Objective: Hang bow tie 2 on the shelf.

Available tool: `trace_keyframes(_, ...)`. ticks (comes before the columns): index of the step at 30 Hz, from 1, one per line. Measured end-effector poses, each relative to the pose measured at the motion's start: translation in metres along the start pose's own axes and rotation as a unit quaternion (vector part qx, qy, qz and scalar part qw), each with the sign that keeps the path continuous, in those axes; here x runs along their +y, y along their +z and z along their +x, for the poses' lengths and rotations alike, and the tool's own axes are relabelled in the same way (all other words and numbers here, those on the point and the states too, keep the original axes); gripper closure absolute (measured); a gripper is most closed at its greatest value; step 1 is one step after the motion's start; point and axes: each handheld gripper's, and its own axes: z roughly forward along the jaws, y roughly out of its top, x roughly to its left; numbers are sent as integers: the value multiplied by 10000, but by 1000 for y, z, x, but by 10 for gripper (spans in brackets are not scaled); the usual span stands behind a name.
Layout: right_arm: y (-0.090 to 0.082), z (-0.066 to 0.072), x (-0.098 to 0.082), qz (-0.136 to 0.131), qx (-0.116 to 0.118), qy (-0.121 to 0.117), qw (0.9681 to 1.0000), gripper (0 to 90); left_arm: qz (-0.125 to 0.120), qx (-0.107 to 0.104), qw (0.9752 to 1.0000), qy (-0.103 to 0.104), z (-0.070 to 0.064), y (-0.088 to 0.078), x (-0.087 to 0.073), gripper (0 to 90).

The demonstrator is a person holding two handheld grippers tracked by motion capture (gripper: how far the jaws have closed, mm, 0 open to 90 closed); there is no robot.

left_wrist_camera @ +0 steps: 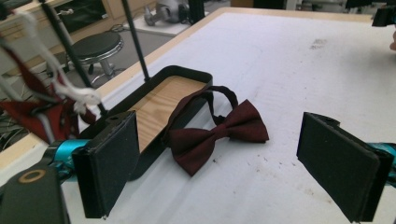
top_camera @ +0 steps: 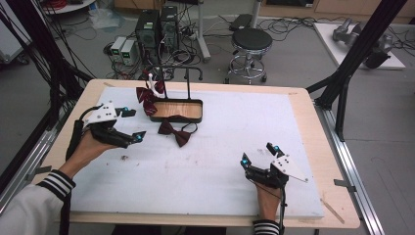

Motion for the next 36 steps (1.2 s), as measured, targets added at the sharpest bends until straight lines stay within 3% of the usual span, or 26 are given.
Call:
trace_keyframes(8, 0, -1, 0, -18, 3, 24, 10000, 35, 340, -297, 9986, 289, -3, 24, 20, 135)
trace_keyframes(11, -1, 0, 0, -4, 9, 50, 10000, 35, 540, -344, 9967, 503, -3, 33, 26, 135)
trace_keyframes(21, -1, -1, 0, -31, 8, 70, 10000, 35, 896, -580, 9909, 825, 0, 63, 40, 137)
trace_keyframes(31, -1, -1, 0, -46, 10, 81, 10000, 35, 1285, -737, 9803, 1304, 1, 90, 49, 143)
trace_keyframes(36, -1, -1, 0, -46, 10, 80, 10000, 35, 1709, -840, 9704, 1485, 0, 104, 46, 165)
